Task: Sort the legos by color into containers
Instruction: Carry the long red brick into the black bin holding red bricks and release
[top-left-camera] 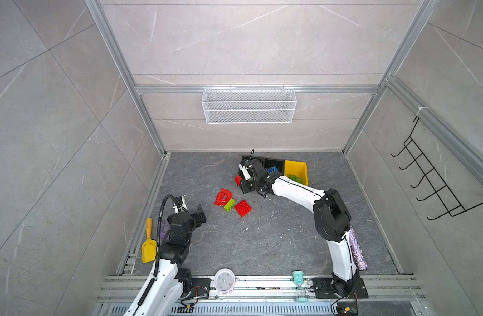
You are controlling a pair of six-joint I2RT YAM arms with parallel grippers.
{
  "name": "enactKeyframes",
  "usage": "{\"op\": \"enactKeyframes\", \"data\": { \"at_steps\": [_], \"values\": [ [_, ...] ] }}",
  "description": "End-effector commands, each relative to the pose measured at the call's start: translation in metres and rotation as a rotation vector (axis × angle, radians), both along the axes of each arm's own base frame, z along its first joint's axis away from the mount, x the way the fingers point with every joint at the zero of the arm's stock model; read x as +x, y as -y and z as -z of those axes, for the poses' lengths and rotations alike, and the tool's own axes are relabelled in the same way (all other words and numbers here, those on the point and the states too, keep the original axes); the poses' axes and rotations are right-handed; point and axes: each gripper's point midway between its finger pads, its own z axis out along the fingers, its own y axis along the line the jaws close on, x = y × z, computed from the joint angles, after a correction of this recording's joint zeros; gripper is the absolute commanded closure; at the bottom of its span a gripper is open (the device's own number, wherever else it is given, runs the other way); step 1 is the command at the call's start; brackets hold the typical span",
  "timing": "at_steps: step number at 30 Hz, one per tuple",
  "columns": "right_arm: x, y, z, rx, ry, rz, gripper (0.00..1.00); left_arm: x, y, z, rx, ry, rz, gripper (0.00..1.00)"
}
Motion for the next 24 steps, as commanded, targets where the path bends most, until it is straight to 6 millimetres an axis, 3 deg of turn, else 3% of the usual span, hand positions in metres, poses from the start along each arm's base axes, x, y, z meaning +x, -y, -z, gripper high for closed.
{"op": "enactKeyframes", "data": {
  "at_steps": [1, 10, 24],
  "values": [
    [0.027, 0.017, -0.020, 0.055, 0.014, 0.040, 0.73, 0.003, -0.003, -0.014, -0.009, 0.044, -0.017, 0.00],
    [0.076, 0.051, -0.020, 0.104, 0.014, 0.182, 0.75, 0.003, -0.004, -0.013, -0.008, 0.039, -0.026, 0.00],
    [0.102, 0.062, -0.021, 0.055, 0.002, 0.201, 0.73, 0.001, -0.005, -0.014, -0.011, 0.049, -0.029, 0.00]
  ]
}}
